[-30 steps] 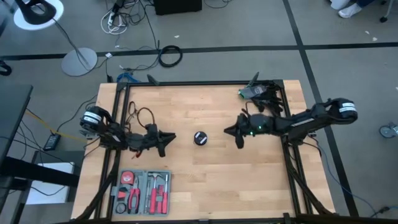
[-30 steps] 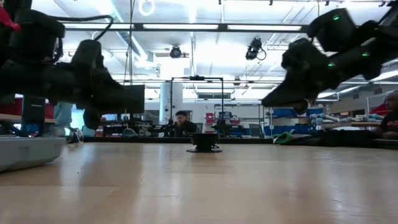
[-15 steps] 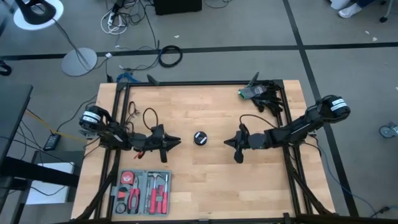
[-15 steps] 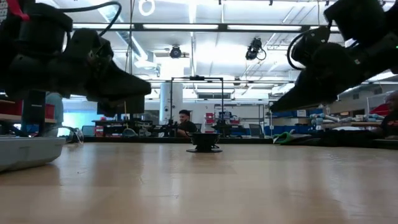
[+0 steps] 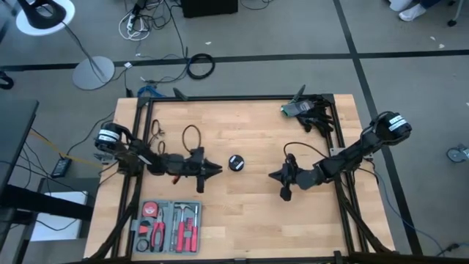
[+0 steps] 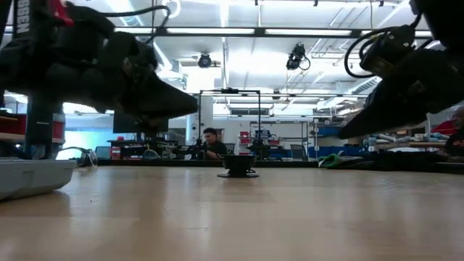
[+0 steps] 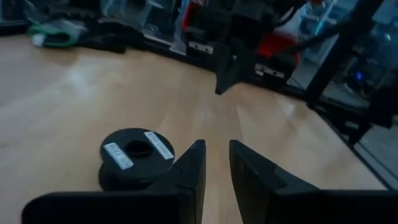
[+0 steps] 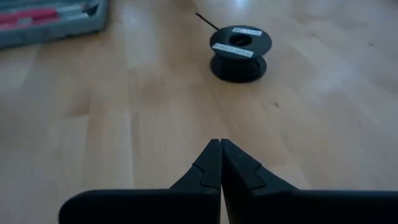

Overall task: Coil cords
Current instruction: Uncoil the black wire from the spool

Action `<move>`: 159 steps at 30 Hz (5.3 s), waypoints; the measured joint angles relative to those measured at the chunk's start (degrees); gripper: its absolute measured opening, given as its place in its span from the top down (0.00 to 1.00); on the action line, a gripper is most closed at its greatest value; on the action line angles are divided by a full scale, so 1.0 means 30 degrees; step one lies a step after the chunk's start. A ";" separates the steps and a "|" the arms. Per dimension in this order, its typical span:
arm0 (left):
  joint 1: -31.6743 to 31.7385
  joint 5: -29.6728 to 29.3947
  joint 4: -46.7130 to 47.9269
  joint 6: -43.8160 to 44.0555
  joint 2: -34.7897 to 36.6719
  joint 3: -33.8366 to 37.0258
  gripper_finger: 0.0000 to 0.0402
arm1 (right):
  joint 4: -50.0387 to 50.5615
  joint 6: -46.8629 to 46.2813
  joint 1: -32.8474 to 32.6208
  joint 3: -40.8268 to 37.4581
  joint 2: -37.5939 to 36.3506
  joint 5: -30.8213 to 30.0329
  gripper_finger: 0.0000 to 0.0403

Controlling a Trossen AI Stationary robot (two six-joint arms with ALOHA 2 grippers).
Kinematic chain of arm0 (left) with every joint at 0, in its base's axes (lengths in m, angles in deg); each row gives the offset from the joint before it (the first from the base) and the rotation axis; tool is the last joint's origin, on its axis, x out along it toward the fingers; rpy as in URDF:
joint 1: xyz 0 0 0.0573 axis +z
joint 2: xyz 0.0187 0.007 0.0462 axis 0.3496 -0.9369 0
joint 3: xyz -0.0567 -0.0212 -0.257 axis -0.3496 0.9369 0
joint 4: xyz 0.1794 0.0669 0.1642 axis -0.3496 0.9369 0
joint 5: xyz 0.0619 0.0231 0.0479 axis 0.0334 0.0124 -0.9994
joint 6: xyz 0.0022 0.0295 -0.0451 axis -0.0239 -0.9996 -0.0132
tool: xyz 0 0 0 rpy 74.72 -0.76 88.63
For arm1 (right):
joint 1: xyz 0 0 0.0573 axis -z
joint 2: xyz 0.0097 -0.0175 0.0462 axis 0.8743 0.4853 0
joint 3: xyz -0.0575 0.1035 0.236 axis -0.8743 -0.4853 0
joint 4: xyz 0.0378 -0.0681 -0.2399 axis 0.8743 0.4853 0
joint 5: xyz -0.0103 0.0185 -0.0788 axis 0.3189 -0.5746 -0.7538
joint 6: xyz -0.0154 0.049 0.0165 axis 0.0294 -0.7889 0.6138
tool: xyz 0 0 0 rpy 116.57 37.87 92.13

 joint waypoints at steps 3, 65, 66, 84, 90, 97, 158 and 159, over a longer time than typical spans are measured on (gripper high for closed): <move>0.1057 0.1857 0.1937 -0.0754 0.0089 -0.1119 0.81 | 0.0495 -0.0213 -0.0295 0.0000 0.0000 -0.0772 1.00; -0.0232 -0.2403 2.4811 -0.3228 0.7576 -0.7444 0.79 | 0.2397 0.1888 0.5690 0.4002 -0.0291 0.3194 0.74; -0.0232 -0.2418 2.4540 -0.3234 0.7249 -0.7444 0.76 | 0.2376 0.2151 0.5930 0.4127 -0.0291 0.3382 0.71; 0.0695 -0.4041 2.3551 -0.2389 0.6288 -0.7452 0.63 | 0.4094 0.8021 0.9748 0.9688 0.6547 0.7266 0.38; 0.0744 -0.4000 2.3857 -0.2374 0.6280 -0.7453 0.63 | 0.8302 0.7993 0.9800 1.2718 0.7920 0.7851 0.40; 0.0917 -0.4055 2.3907 -0.2374 0.6302 -0.7438 0.63 | 0.9262 0.6606 0.9923 1.3764 0.9356 0.9502 0.43; 0.4504 0.0651 2.3182 -0.4298 0.0641 -1.1961 0.63 | 2.2783 0.2814 1.2496 1.2171 -0.2526 0.8462 0.66; 0.4504 0.0651 2.3182 -0.4257 0.0641 -1.1961 0.63 | 2.3078 0.2469 1.2317 1.1951 -0.2950 0.8191 0.66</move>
